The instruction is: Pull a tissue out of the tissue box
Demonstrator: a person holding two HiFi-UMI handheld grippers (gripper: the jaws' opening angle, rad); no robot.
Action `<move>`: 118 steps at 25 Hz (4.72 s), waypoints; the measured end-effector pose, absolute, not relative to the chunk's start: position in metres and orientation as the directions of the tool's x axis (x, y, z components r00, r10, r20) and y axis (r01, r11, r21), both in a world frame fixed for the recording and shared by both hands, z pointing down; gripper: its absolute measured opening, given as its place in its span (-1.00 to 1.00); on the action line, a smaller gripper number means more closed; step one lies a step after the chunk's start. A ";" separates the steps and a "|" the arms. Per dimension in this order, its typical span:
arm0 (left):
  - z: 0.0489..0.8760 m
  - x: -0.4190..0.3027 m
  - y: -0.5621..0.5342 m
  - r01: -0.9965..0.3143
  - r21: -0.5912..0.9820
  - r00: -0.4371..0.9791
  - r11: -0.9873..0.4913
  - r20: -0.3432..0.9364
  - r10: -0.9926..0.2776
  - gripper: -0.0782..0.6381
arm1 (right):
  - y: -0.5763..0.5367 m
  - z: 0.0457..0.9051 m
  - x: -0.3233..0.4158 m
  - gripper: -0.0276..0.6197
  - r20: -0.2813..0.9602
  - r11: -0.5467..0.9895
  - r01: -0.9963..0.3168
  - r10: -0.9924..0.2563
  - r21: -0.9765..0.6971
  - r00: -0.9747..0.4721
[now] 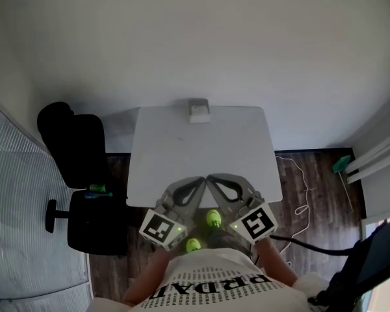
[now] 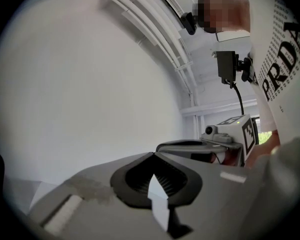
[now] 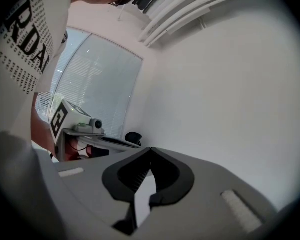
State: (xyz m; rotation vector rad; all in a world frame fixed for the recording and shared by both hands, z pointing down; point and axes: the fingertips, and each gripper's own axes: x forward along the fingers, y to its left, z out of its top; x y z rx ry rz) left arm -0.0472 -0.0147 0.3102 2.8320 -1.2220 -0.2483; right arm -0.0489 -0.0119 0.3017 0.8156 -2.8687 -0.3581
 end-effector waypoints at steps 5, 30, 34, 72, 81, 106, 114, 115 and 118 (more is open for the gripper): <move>0.310 -0.043 -0.054 -0.742 0.117 0.652 -0.660 -0.101 -0.751 -0.80 | -0.051 0.302 -0.044 -0.89 0.064 0.847 -0.477 -0.504 0.235 -0.862; 0.325 -0.007 -0.228 -0.811 0.104 0.577 -0.575 -0.019 -0.817 -0.80 | -0.226 0.316 -0.008 -0.89 0.086 0.909 -0.379 -0.397 0.173 -0.914; 0.332 0.005 -0.243 -0.819 0.107 0.567 -0.563 0.005 -0.824 -0.80 | -0.242 0.322 0.003 -0.89 0.075 0.917 -0.370 -0.384 0.146 -0.920; 0.388 -0.054 -0.331 -0.780 0.195 0.616 -0.595 0.075 -0.784 -0.80 | -0.338 0.381 -0.055 -0.85 0.265 0.907 -0.399 -0.422 0.138 -0.867; 0.429 -0.075 -0.358 -0.807 0.228 0.577 -0.545 0.106 -0.810 -0.80 | -0.377 0.437 -0.069 -0.74 0.390 0.897 -0.423 -0.439 0.132 -0.810; 0.552 -0.138 -0.437 -0.845 0.298 0.501 -0.444 0.151 -0.852 -0.80 | -0.469 0.598 -0.114 -0.66 0.546 0.845 -0.530 -0.479 0.073 -0.688; 0.575 -0.144 -0.452 -0.839 0.332 0.499 -0.431 0.156 -0.852 -0.80 | -0.477 0.631 -0.121 -0.66 0.602 0.853 -0.509 -0.467 0.113 -0.647; 0.578 -0.145 -0.453 -0.838 0.337 0.500 -0.430 0.156 -0.852 -0.80 | -0.478 0.637 -0.121 -0.65 0.610 0.855 -0.504 -0.467 0.125 -0.641; 0.586 -0.146 -0.456 -0.836 0.346 0.501 -0.426 0.163 -0.850 -0.80 | -0.483 0.649 -0.123 -0.65 0.632 0.856 -0.494 -0.469 0.153 -0.618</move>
